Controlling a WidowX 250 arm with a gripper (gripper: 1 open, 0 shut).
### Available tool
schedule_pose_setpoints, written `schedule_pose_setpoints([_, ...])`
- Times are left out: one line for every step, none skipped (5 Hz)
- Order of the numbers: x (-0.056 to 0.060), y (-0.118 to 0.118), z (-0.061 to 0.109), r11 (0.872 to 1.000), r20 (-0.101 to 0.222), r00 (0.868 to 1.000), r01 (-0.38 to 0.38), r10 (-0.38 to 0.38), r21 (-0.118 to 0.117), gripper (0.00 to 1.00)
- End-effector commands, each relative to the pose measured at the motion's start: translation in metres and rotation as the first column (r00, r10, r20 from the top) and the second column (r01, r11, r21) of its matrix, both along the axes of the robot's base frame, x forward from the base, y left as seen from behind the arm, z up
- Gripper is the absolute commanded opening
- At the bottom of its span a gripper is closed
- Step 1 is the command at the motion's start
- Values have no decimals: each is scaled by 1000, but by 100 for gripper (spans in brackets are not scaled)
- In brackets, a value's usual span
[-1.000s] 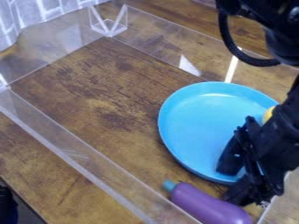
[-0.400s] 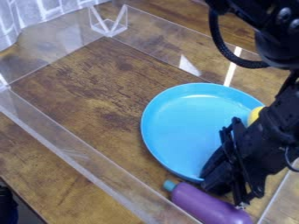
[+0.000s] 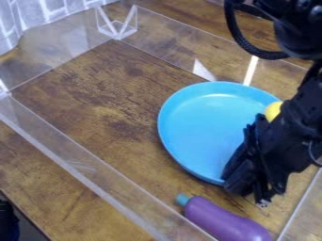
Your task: Put the purple eggplant on the blue tray
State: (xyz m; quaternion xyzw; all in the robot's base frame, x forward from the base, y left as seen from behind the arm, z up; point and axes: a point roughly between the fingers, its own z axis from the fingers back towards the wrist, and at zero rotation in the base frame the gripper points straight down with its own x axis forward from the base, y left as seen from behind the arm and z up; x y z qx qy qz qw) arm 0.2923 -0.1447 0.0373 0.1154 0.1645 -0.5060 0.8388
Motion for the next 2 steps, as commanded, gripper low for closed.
schedule_pose_setpoints([10,-6,13,998,59,997,50,-48,-25,100])
schedule_pose_setpoints([13,-7,10,996,66,994,86,-85,-15,100])
